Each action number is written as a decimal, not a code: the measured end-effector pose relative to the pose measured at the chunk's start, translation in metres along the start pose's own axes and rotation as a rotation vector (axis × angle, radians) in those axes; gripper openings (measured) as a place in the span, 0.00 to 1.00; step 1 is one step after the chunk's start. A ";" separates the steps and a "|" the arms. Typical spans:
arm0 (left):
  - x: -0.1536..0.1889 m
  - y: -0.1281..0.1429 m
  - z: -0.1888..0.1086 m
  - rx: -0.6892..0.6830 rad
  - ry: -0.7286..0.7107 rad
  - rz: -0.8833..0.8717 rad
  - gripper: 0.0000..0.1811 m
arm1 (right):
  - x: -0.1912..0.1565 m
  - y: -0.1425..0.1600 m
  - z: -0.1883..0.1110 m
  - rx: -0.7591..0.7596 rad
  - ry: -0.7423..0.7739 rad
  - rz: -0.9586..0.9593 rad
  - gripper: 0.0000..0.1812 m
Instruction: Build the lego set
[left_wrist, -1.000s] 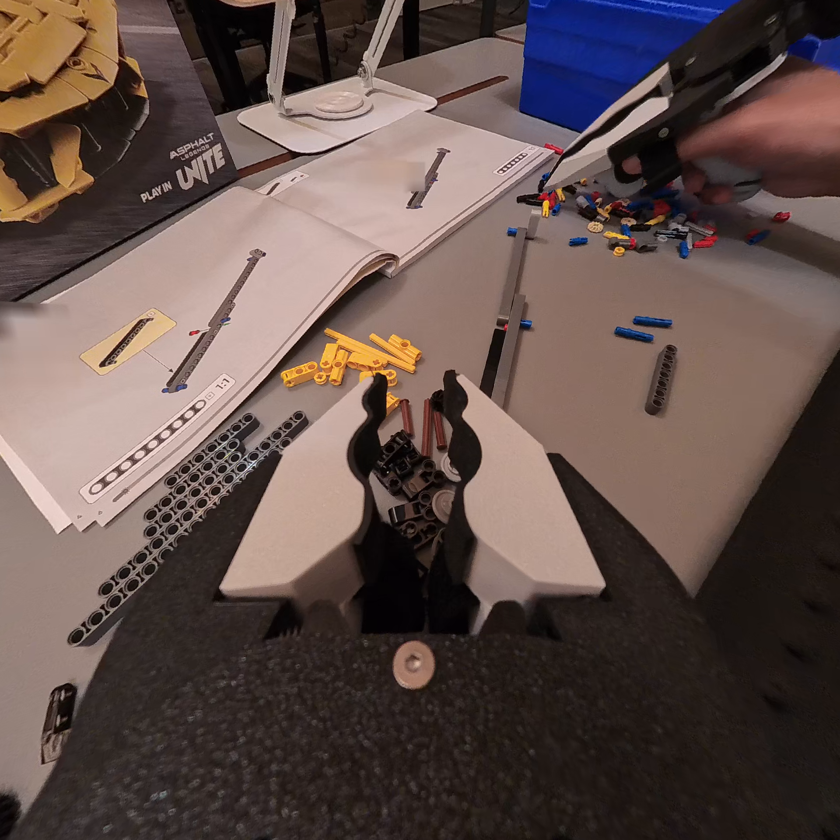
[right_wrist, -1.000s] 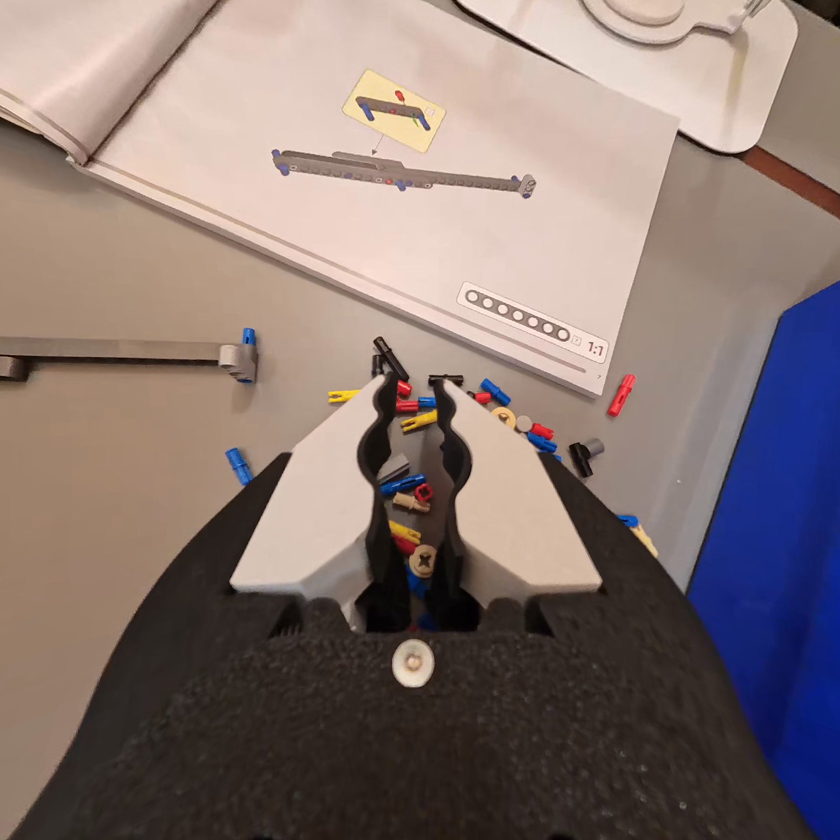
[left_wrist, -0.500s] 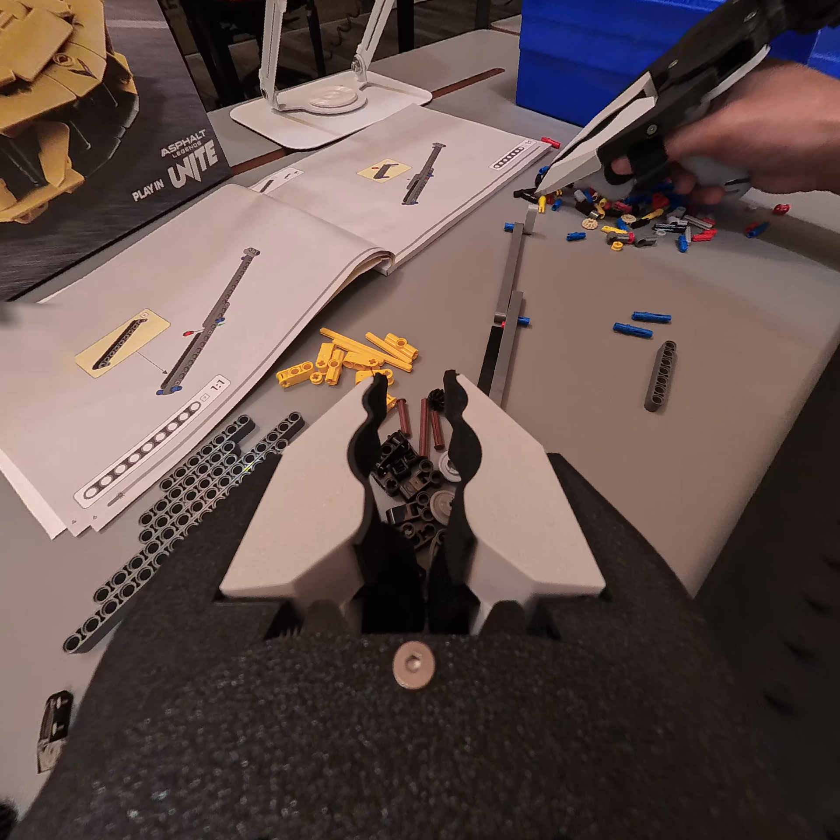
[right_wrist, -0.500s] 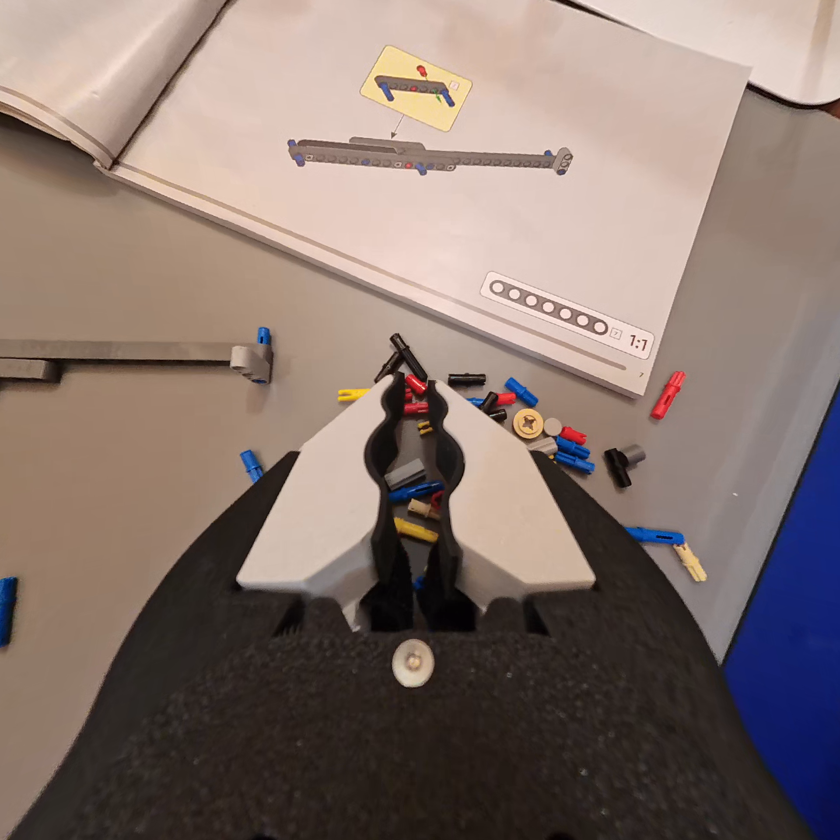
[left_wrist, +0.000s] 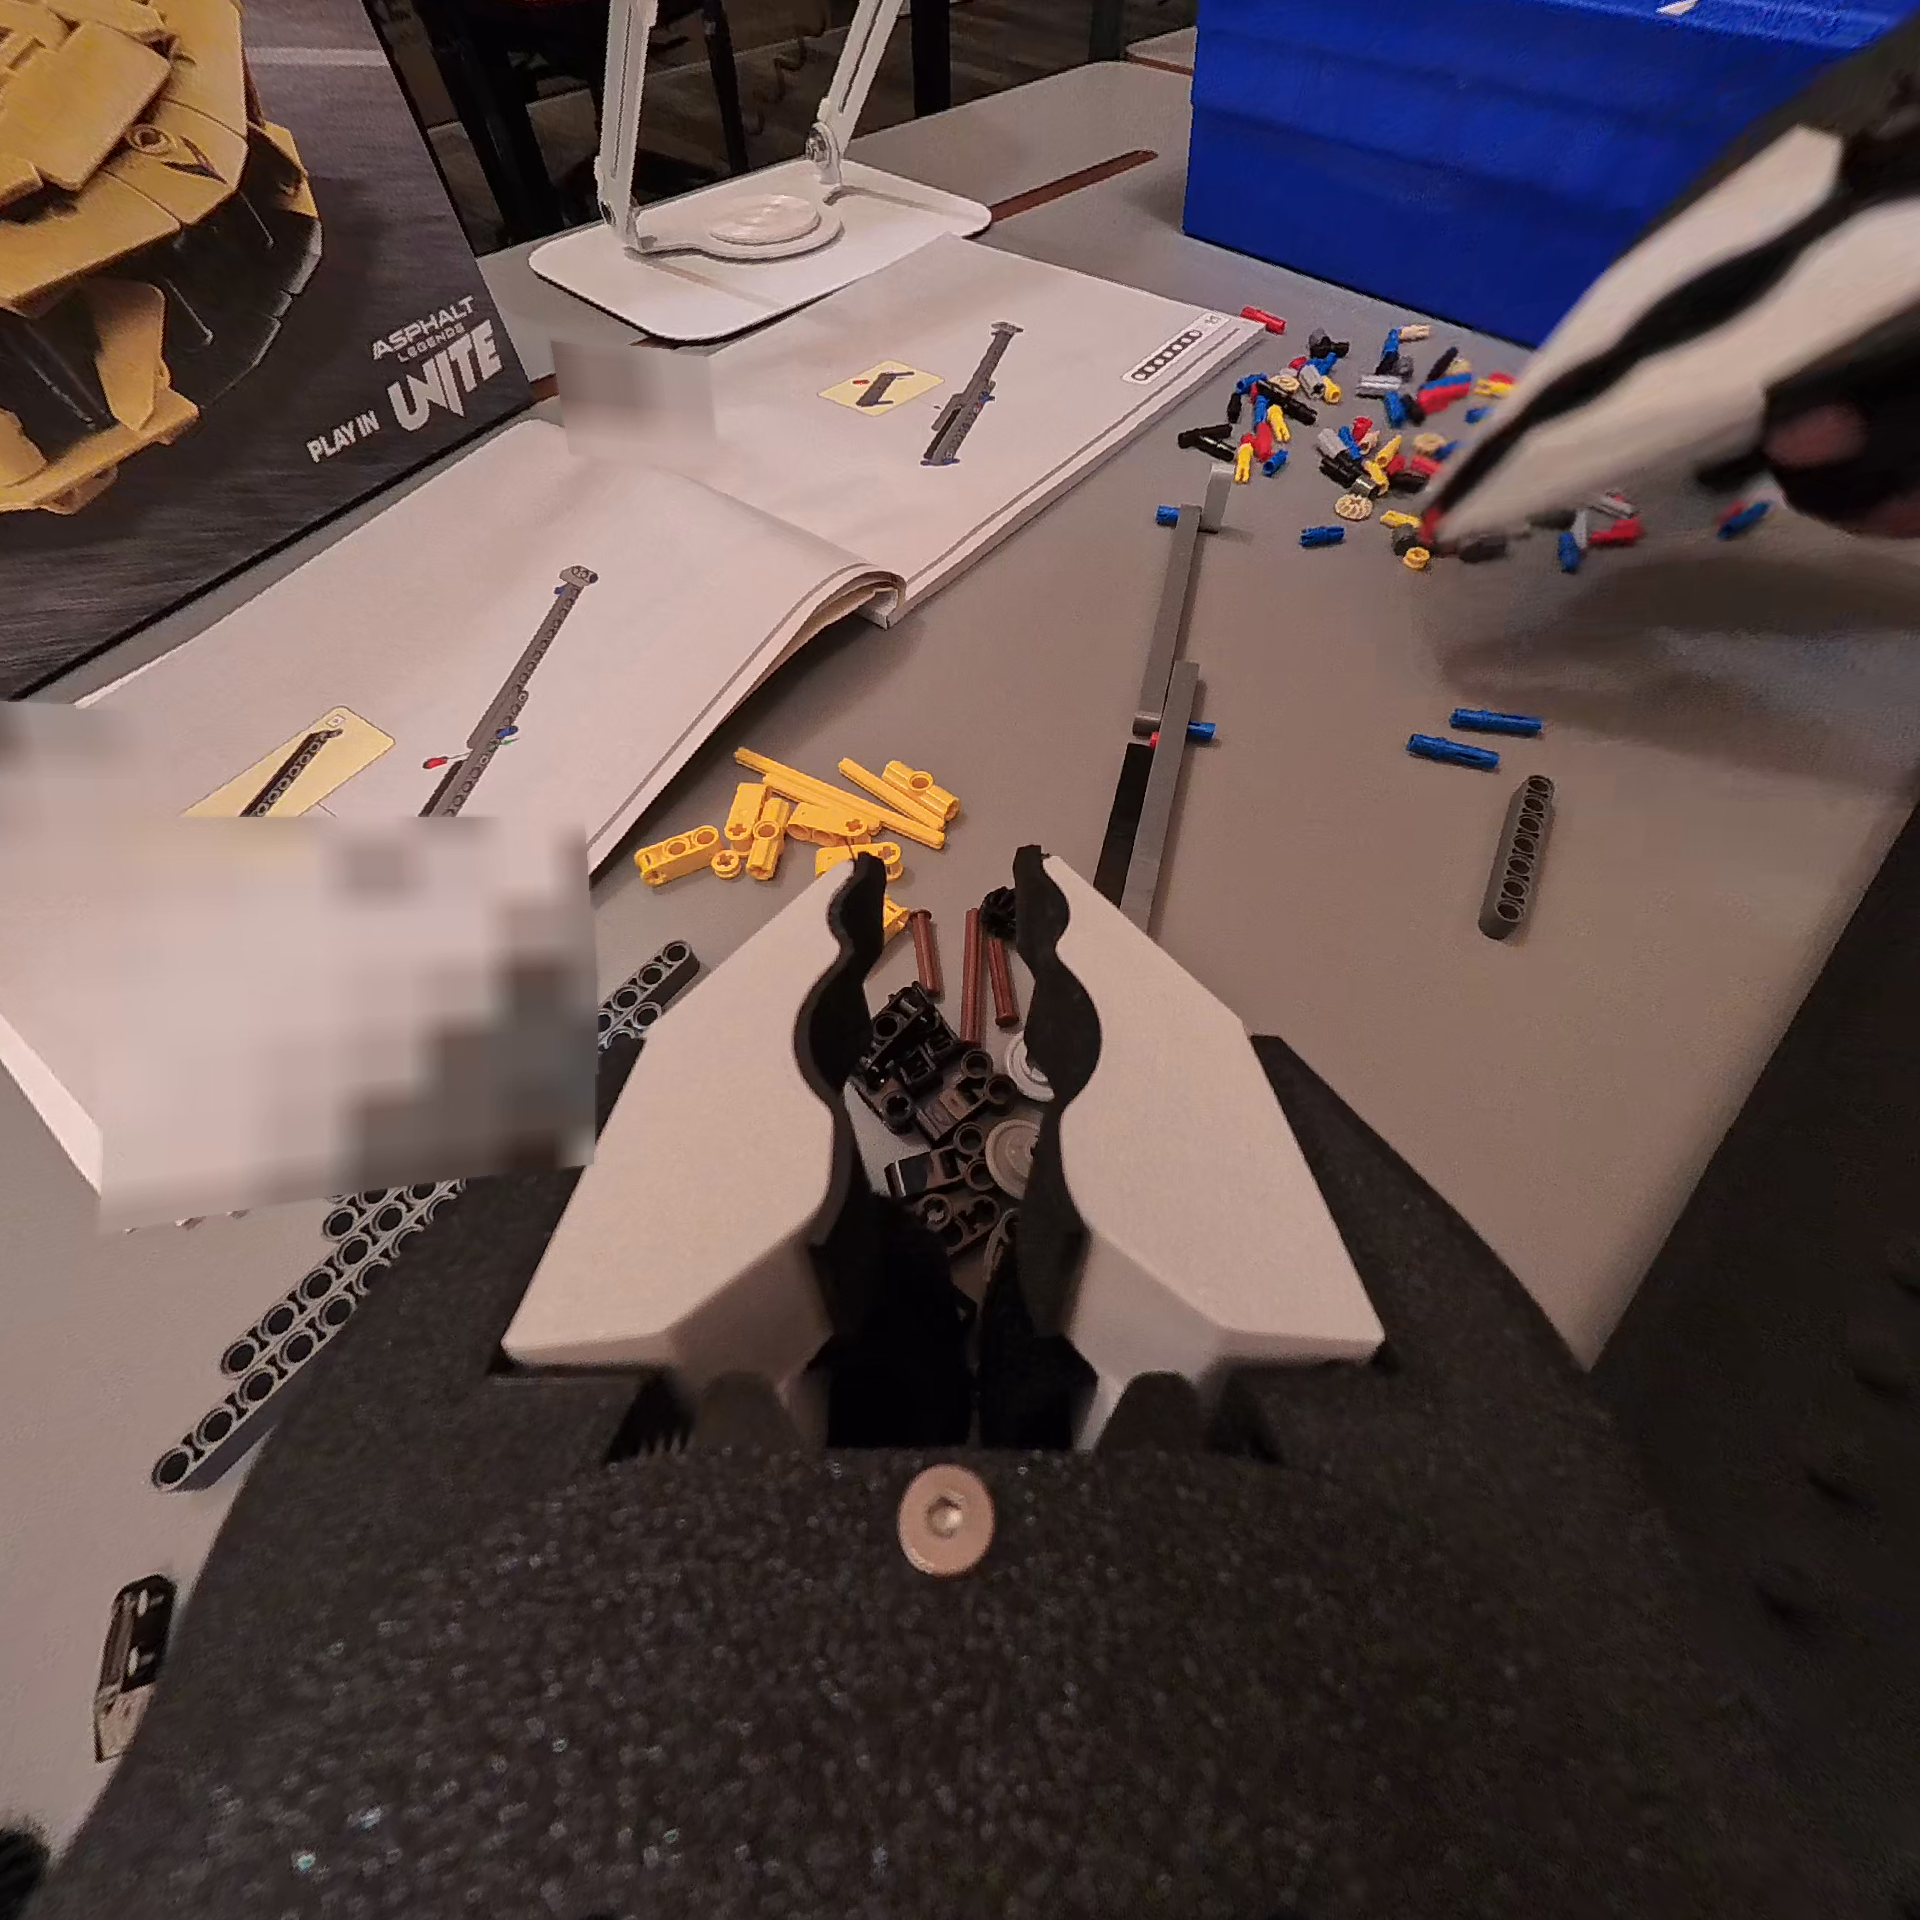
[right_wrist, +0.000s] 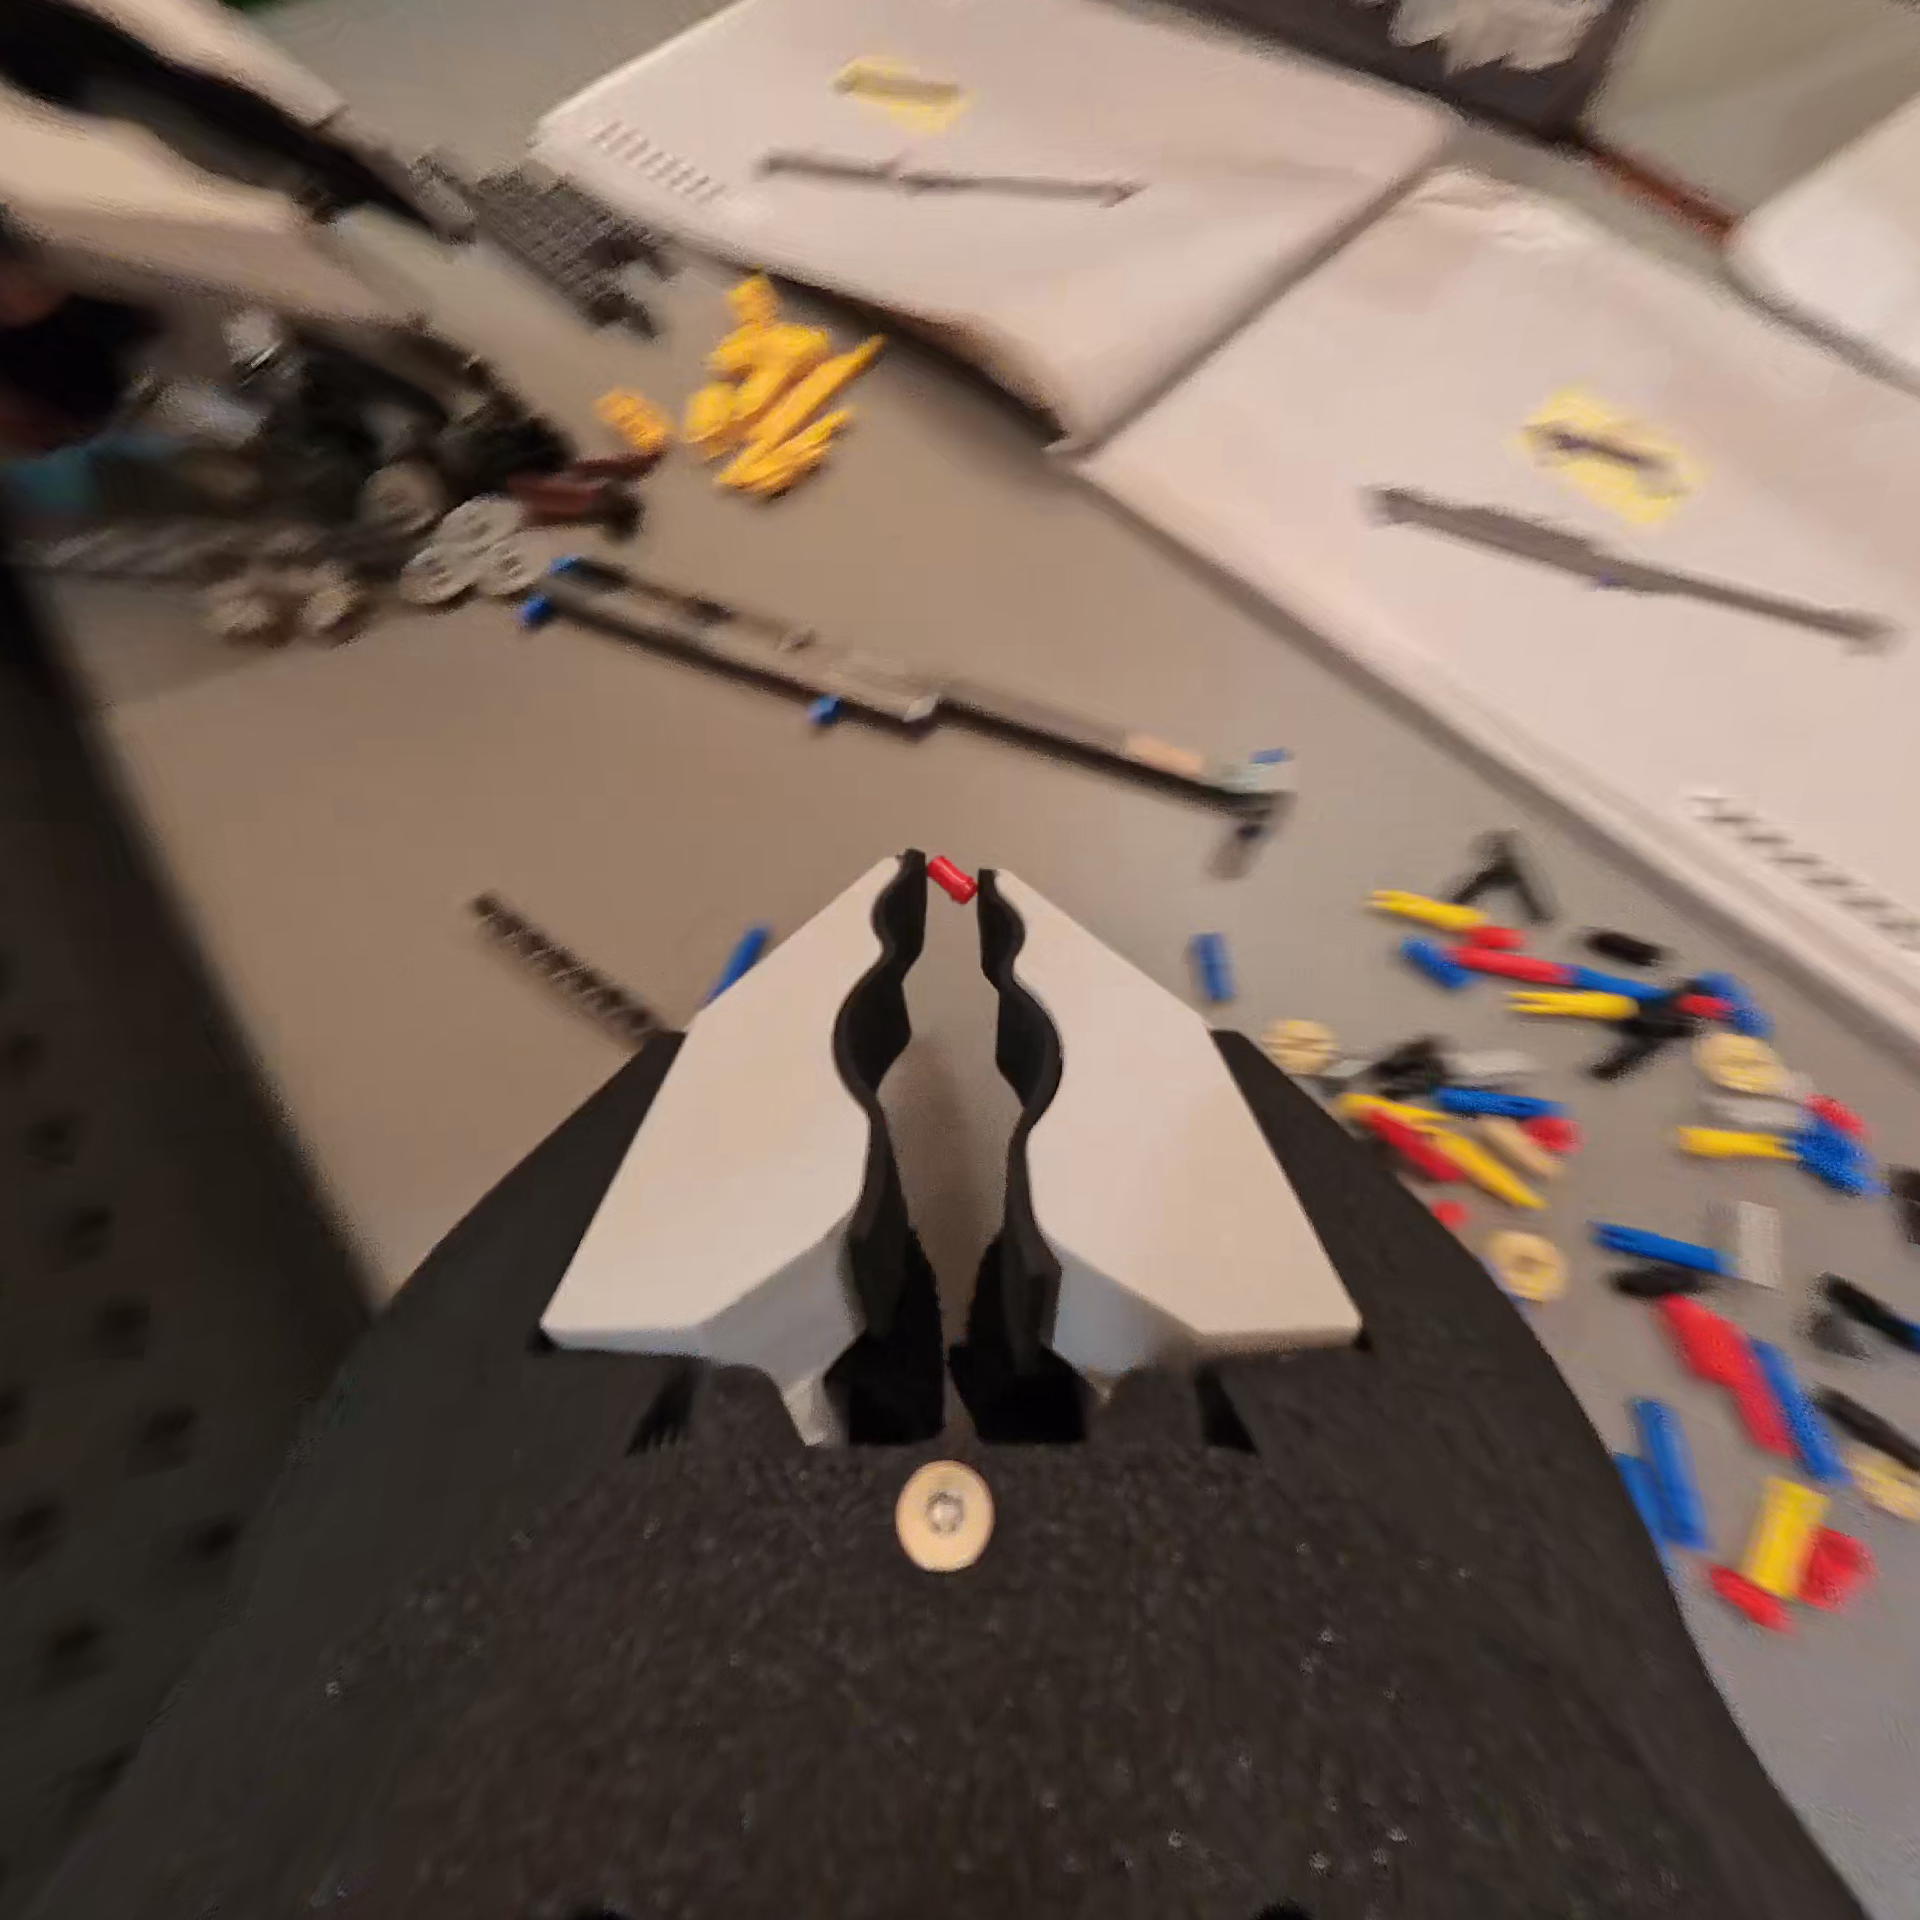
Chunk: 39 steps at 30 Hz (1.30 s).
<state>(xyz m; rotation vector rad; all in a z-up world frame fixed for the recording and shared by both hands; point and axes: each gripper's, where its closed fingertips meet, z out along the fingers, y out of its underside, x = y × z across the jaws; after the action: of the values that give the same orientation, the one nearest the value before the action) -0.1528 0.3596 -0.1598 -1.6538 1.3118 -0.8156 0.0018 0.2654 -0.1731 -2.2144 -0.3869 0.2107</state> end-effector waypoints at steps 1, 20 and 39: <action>0.000 0.000 0.000 -0.001 0.000 0.001 0.13 | -0.019 0.007 0.005 -0.033 -0.037 -0.022 0.05; 0.002 0.001 -0.001 -0.004 -0.007 0.021 0.13 | -0.054 0.043 -0.009 -0.134 0.015 -0.112 0.10; 0.000 0.001 0.000 -0.006 -0.003 0.007 0.13 | 0.125 0.020 0.016 -0.162 0.221 0.020 0.10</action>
<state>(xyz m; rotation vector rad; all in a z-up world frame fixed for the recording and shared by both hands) -0.1532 0.3594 -0.1610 -1.6542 1.3183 -0.8054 0.1190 0.3088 -0.2007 -2.3712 -0.2681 -0.0569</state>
